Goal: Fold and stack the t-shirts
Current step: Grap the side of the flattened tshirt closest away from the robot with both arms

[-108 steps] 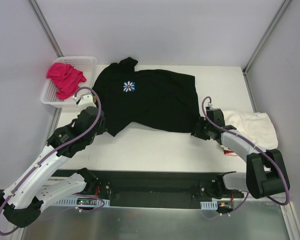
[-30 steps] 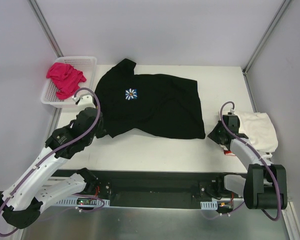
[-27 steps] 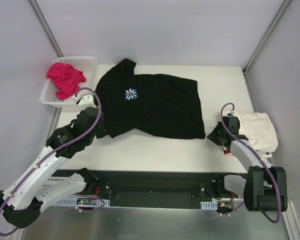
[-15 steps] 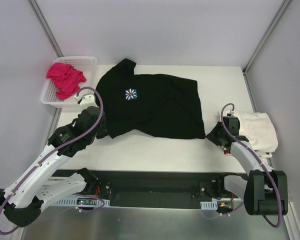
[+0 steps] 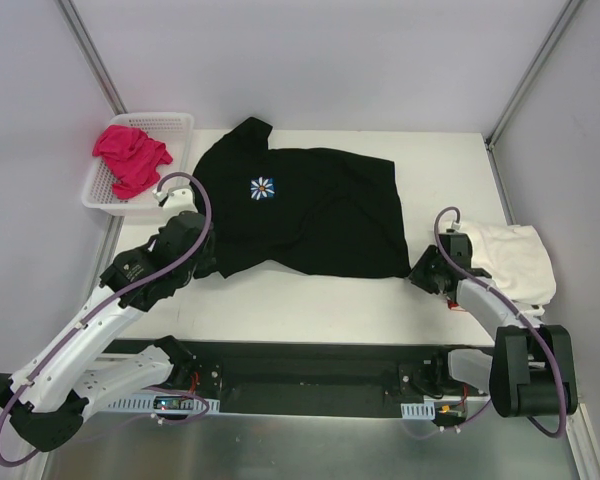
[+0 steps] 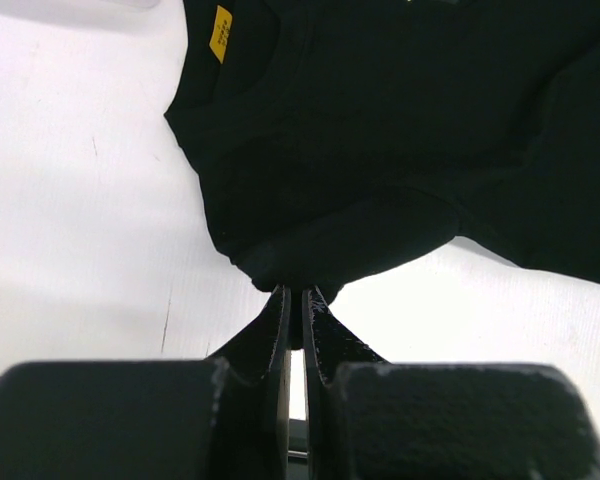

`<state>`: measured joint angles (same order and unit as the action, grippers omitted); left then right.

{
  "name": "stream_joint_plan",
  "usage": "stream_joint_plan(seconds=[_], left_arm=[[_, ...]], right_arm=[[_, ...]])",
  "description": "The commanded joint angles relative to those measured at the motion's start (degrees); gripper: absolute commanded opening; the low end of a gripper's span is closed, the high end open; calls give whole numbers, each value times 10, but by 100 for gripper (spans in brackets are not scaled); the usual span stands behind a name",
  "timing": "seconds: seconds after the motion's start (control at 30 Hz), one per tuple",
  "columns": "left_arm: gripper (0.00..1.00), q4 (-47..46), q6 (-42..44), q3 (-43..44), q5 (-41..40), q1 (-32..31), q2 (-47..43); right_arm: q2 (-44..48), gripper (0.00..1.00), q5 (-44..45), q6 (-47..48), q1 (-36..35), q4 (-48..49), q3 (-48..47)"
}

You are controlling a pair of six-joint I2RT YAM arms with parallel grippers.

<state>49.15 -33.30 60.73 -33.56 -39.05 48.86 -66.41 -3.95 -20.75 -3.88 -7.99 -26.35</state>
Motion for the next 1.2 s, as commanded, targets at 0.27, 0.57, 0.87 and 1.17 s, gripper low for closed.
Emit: stream_joint_plan(seconds=[0.27,0.57,0.87,1.17], left_arm=[[0,-8,19,25,-18,-4,7],[0,-6,18,25,-19,-4,13],[0,-7,23,25,-26,-4,24],[0,-8,23,20,-29,-4,24]], right_arm=[[-55,30,4,-10,-8,46,-22],[-86,30,-1,-11,-8,63,-34],[-89,26,-4,-16,-9,72,-21],[-87,14,-3,-17,-8,75,-18]])
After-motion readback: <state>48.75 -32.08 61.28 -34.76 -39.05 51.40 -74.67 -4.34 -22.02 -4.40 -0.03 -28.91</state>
